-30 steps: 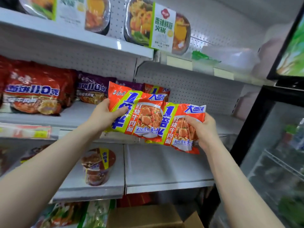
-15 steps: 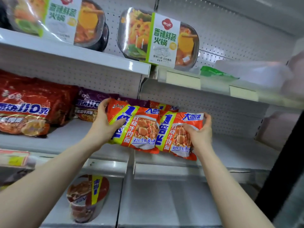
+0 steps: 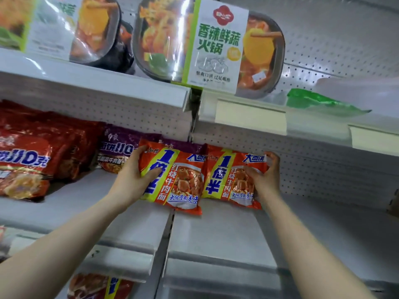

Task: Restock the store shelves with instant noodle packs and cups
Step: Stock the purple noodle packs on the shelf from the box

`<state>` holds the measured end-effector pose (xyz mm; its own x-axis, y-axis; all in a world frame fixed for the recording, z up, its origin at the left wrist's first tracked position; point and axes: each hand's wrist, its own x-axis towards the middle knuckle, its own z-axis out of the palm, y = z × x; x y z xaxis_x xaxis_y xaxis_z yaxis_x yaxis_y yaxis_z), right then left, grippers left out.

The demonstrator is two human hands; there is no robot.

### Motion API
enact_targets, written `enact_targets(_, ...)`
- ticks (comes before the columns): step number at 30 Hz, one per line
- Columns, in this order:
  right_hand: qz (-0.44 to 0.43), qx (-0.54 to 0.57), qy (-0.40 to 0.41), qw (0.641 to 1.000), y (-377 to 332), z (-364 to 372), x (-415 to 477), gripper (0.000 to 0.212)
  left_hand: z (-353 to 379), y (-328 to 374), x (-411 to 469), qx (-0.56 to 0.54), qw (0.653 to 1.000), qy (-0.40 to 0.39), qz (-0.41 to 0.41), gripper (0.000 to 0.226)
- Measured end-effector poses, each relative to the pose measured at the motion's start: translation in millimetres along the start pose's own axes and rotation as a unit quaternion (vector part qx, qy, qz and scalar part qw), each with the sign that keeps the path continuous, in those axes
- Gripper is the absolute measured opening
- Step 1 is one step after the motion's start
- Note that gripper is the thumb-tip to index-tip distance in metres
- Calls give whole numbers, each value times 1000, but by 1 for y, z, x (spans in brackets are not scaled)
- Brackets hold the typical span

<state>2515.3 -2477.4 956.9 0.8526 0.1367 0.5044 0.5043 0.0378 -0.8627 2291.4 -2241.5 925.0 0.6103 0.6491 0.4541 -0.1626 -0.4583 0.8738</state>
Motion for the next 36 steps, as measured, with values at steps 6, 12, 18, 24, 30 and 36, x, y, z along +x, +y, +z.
enact_targets(6, 44, 2, -14, 999, 37, 10, 34, 68, 3, -7, 11, 1, 1000, 10, -2, 70)
enact_targets(12, 55, -92, -52, 993, 48, 10, 39, 66, 16, -1, 10, 3, 1000, -12, 2, 68)
enact_targets(18, -73, -236, -51, 968, 24, 2, 22, 47, 46, 15, 7, 10, 999, -52, 11, 70)
enact_targets(24, 153, -22, -224, 962, -26, -10, -20, 33, 92, 25, 10, -17, 996, -83, 6, 70)
enact_targets(30, 104, -92, -179, 974, -3, -24, -24, 64, 139, 24, 18, 16, 994, -108, 27, 73)
enact_targets(36, 87, -179, -114, 973, 20, -22, 4, 69, 160, 25, 34, 197, 951, -235, 37, 114)
